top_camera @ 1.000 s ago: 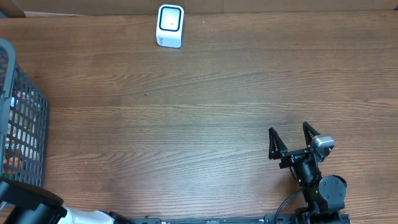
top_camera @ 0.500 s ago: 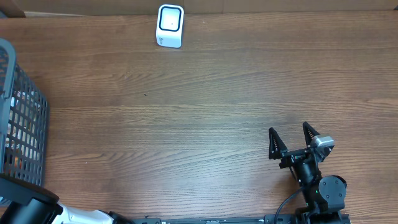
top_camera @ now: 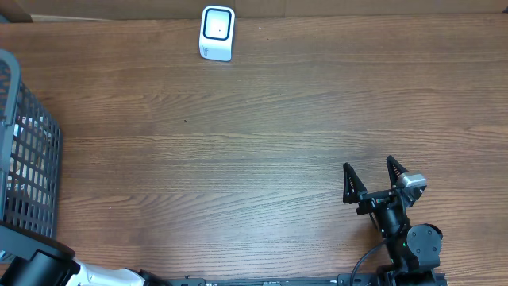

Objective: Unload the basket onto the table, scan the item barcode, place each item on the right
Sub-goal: 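Move the left gripper into the grey basket toward the green-capped jar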

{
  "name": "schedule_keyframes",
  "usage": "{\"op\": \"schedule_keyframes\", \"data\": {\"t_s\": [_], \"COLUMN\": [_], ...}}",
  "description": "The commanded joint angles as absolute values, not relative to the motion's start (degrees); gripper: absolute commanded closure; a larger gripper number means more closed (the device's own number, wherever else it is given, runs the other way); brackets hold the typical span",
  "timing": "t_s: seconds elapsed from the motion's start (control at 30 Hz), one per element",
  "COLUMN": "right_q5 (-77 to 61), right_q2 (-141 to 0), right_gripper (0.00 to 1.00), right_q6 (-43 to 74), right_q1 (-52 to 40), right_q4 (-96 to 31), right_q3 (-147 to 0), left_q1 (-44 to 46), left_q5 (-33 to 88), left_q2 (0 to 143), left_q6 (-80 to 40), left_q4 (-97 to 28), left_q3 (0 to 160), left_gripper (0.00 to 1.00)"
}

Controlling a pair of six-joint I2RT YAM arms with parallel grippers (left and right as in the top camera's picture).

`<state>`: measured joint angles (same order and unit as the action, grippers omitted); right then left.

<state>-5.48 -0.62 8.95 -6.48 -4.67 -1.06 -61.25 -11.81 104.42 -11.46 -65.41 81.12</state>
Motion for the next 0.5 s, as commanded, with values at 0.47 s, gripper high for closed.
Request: {"op": "schedule_keyframes", "data": {"t_s": [0.47], "right_q5": [-4.8], "right_q2": [-0.2], "right_gripper": [0.0], "right_q6": [8.7], "right_q1": [-6.7], "right_q4": [-4.4], "right_q3": [-0.5], "left_q1": [-61.5], "left_q5": [-7.4], "left_q2": [104.9], "left_q6": [-10.7], "left_q4": [-73.7], "left_q3": [94.3], "left_gripper": [0.57]}}
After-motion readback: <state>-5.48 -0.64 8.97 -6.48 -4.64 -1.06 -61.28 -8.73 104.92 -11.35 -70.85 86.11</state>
